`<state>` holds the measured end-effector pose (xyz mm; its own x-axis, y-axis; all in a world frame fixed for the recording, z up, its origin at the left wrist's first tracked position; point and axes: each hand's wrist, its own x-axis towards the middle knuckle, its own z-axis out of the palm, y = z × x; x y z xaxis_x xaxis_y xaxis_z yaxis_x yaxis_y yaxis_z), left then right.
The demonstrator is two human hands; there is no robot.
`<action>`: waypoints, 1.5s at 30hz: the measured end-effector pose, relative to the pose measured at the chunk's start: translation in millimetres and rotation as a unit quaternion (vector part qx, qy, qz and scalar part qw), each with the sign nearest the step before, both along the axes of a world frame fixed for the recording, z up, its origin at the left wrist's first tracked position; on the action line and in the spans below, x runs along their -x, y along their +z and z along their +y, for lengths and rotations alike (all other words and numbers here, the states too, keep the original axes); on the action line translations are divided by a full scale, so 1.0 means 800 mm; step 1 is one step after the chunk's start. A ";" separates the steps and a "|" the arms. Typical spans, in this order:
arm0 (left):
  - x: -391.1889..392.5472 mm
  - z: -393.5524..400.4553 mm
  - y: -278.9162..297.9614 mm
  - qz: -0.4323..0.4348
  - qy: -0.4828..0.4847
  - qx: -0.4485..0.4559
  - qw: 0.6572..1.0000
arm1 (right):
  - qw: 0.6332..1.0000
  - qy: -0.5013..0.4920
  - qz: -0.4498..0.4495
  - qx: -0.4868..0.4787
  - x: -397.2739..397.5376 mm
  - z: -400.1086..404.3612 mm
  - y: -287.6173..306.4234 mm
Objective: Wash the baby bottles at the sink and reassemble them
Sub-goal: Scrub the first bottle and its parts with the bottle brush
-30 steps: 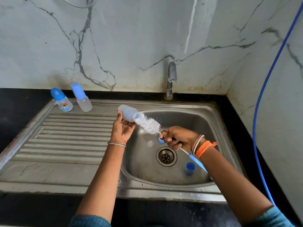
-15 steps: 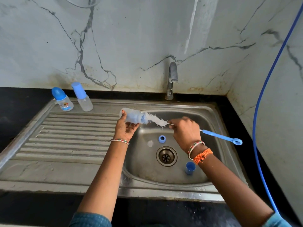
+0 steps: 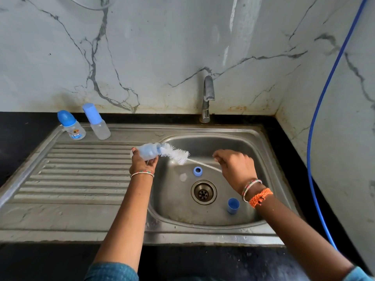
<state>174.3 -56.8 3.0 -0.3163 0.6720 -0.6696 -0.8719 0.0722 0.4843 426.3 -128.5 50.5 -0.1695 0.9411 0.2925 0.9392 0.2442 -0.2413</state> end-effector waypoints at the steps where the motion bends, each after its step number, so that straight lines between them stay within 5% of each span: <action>1: 0.002 0.000 0.000 0.003 0.000 0.000 1.000 | 1.000 0.008 0.023 -0.018 -0.001 0.001 -0.005; 3: 0.002 -0.001 0.000 0.006 0.000 0.001 1.000 | 0.999 0.003 0.042 0.022 -0.004 0.005 -0.018; 6: -0.005 -0.006 0.000 0.003 -0.001 -0.001 1.000 | 0.957 0.007 -0.014 0.290 -0.002 0.009 -0.052; 8: -0.009 -0.010 -0.002 0.014 0.005 0.004 1.000 | 0.932 -0.002 0.093 0.349 0.003 0.002 -0.071; 11: -0.001 -0.012 -0.006 0.021 0.048 0.024 0.998 | 0.943 -0.039 0.204 0.259 0.004 -0.003 -0.080; 15: 0.009 -0.007 -0.010 0.023 0.028 0.012 0.999 | 0.984 -0.051 0.156 0.065 -0.001 -0.004 -0.066; 22: 0.005 -0.007 -0.008 -0.023 -0.064 -0.002 0.998 | 0.984 -0.044 0.061 -0.160 0.008 -0.003 -0.005; 25: 0.009 -0.008 -0.009 -0.040 -0.058 -0.034 0.997 | 0.996 -0.052 0.054 -0.043 0.008 -0.006 0.005; 28: 0.013 -0.007 -0.012 -0.013 -0.073 -0.066 0.995 | 0.978 -0.081 0.045 0.185 0.007 0.005 0.007; 31: 0.019 -0.007 -0.015 0.015 -0.104 -0.081 0.991 | 0.845 -0.013 0.178 0.505 -0.005 0.013 0.016; 33: 0.020 -0.008 -0.016 0.011 -0.100 -0.074 0.992 | 0.775 0.010 0.266 0.573 -0.012 0.013 0.018; 34: 0.020 -0.008 -0.016 0.005 -0.088 -0.071 0.994 | 0.781 0.022 0.274 0.561 -0.013 0.013 0.020; 36: 0.020 -0.007 -0.015 -0.002 -0.054 -0.057 0.997 | 0.855 0.034 0.211 0.472 -0.008 0.010 0.023; 39: 0.023 -0.002 -0.014 0.009 -0.013 -0.034 0.999 | 0.974 -0.027 -0.060 0.218 -0.006 -0.005 0.018; 45: 0.030 0.003 -0.012 0.011 0.016 -0.011 1.000 | 0.995 -0.023 -0.065 -0.072 -0.014 -0.026 0.018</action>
